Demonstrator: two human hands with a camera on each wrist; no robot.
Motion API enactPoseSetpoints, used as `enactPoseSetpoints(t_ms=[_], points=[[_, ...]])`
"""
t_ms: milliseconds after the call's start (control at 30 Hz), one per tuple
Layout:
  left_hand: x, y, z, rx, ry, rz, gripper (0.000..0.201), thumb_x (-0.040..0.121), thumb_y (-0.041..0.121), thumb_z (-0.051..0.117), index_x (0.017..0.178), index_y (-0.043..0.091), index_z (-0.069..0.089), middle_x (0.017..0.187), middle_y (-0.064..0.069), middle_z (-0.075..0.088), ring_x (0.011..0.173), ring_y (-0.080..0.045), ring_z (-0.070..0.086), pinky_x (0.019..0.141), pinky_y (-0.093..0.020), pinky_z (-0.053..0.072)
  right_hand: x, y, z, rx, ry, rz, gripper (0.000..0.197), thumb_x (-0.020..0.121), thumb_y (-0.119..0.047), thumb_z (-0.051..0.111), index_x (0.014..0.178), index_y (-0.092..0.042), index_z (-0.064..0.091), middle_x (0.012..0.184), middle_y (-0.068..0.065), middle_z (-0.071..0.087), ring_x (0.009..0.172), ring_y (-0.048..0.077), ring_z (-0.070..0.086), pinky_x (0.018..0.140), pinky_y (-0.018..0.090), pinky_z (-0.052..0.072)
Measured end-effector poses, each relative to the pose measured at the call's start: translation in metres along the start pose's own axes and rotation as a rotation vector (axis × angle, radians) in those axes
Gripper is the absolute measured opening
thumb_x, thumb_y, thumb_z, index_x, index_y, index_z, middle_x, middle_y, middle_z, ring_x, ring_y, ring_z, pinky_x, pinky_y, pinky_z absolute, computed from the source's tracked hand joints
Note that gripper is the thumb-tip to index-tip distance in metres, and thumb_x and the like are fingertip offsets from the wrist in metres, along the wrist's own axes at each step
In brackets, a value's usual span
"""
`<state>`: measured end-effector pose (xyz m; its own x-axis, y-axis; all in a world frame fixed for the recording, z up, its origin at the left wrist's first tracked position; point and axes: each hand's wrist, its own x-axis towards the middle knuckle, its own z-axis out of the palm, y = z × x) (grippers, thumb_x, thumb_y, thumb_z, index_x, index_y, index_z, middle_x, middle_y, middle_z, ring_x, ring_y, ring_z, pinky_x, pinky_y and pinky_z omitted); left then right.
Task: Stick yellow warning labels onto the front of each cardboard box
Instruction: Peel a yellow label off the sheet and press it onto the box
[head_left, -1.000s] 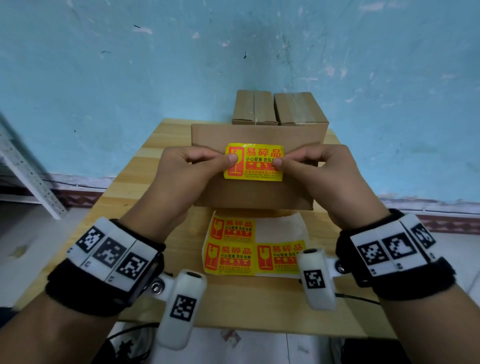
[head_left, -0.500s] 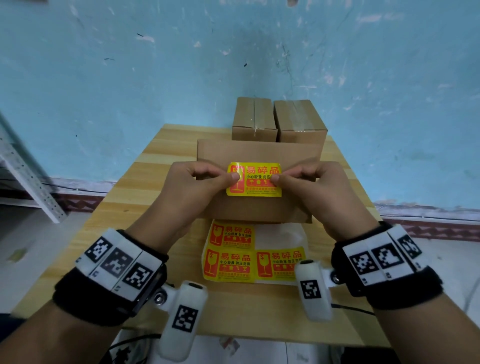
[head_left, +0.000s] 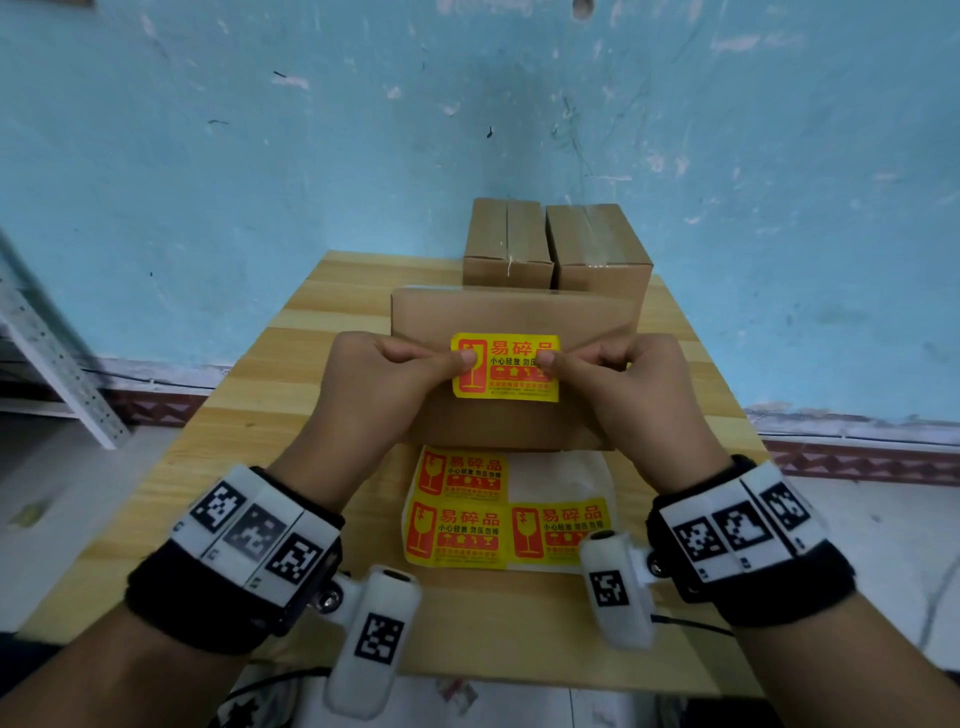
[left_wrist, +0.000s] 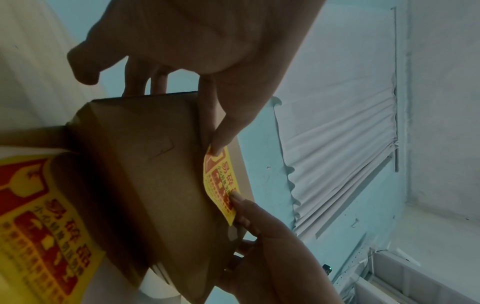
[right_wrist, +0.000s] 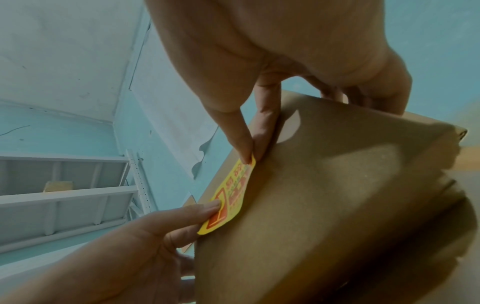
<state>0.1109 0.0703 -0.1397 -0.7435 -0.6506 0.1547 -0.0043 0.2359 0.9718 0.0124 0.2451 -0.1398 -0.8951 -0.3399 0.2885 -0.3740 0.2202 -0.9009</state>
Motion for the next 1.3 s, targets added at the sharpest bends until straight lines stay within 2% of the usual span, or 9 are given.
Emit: enactPoseSetpoints(t_ms=[100,233,333,567,867,967,1033,1133,1300], points=[[0.001,-0.001,0.000,0.011,0.005,0.003,0.013,0.072,0.029,0.085,0.074,0.017,0.081,0.074,0.005,0.077,0.076,-0.001,0.070,0.070,-0.026,0.055,0.001,0.003,0.001,-0.020,0.034,-0.022,0.031,0.077,-0.034,0.082,0.057,-0.012,0.074,0.055,0.005,0.067,0.051,0.006,0.055,0.054,0.025,0.045],[0.003,-0.002,-0.001,0.049,0.015,0.007,0.017,0.070,0.034,0.085,0.070,0.017,0.081,0.072,0.003,0.076,0.080,-0.008,0.071,0.075,-0.034,0.057,0.002,0.009,0.000,-0.027,0.072,-0.037,0.064,0.075,-0.035,0.084,0.033,-0.015,0.040,0.035,-0.004,0.039,0.038,0.010,0.035,0.050,0.027,0.035],[0.005,-0.002,-0.004,0.086,0.041,0.008,0.034,0.067,0.041,0.087,0.054,0.012,0.073,0.056,0.000,0.069,0.066,-0.010,0.066,0.064,-0.032,0.050,0.004,0.009,-0.003,0.002,0.058,-0.035,0.070,0.076,-0.032,0.084,0.032,-0.017,0.031,0.033,-0.010,0.028,0.037,0.008,0.028,0.048,0.024,0.030],[0.009,-0.007,-0.010,0.137,0.038,0.038,0.055,0.057,0.053,0.087,0.036,0.012,0.059,0.040,0.001,0.056,0.051,-0.013,0.058,0.057,-0.033,0.046,0.004,0.006,-0.006,0.037,0.084,-0.021,0.065,0.078,-0.033,0.081,0.040,-0.015,0.033,0.045,0.006,0.028,0.047,0.019,0.029,0.054,0.029,0.031],[0.003,-0.002,-0.007,0.242,0.026,0.065,0.065,0.064,0.060,0.081,0.040,0.005,0.057,0.036,0.002,0.051,0.043,-0.009,0.052,0.054,-0.026,0.038,0.003,0.004,-0.004,-0.070,0.164,-0.001,0.069,0.063,-0.054,0.086,0.042,-0.016,0.032,0.044,0.005,0.030,0.045,0.020,0.032,0.051,0.034,0.033],[0.008,-0.004,-0.010,0.178,-0.007,0.033,0.075,0.057,0.064,0.080,0.050,-0.006,0.057,0.049,-0.012,0.053,0.056,-0.023,0.057,0.060,-0.033,0.040,0.004,0.005,-0.007,-0.073,0.156,0.005,0.066,0.067,-0.052,0.085,0.045,-0.009,0.038,0.044,0.005,0.030,0.047,0.022,0.035,0.053,0.034,0.037],[0.012,-0.004,-0.012,0.169,-0.046,0.007,0.090,0.050,0.070,0.072,0.075,-0.016,0.066,0.073,-0.029,0.065,0.076,-0.037,0.068,0.068,-0.038,0.043,0.004,0.005,-0.008,-0.065,0.167,0.045,0.064,0.066,-0.053,0.083,0.047,-0.007,0.044,0.044,0.006,0.034,0.048,0.021,0.040,0.055,0.035,0.039],[0.013,0.002,-0.015,0.203,-0.078,-0.027,0.095,0.050,0.071,0.065,0.093,-0.014,0.069,0.096,-0.031,0.068,0.096,-0.039,0.067,0.073,-0.039,0.043,0.005,0.006,-0.007,-0.058,0.180,0.096,0.065,0.064,-0.056,0.083,0.044,-0.010,0.042,0.044,0.004,0.036,0.049,0.020,0.043,0.057,0.036,0.040],[0.014,0.002,-0.017,0.199,-0.046,0.004,0.068,0.058,0.065,0.070,0.062,-0.003,0.061,0.060,-0.015,0.049,0.061,-0.033,0.056,0.063,-0.038,0.036,0.006,0.007,-0.008,-0.020,0.190,0.111,0.067,0.063,-0.056,0.082,0.038,-0.020,0.030,0.040,-0.002,0.028,0.050,0.021,0.038,0.057,0.035,0.035]])
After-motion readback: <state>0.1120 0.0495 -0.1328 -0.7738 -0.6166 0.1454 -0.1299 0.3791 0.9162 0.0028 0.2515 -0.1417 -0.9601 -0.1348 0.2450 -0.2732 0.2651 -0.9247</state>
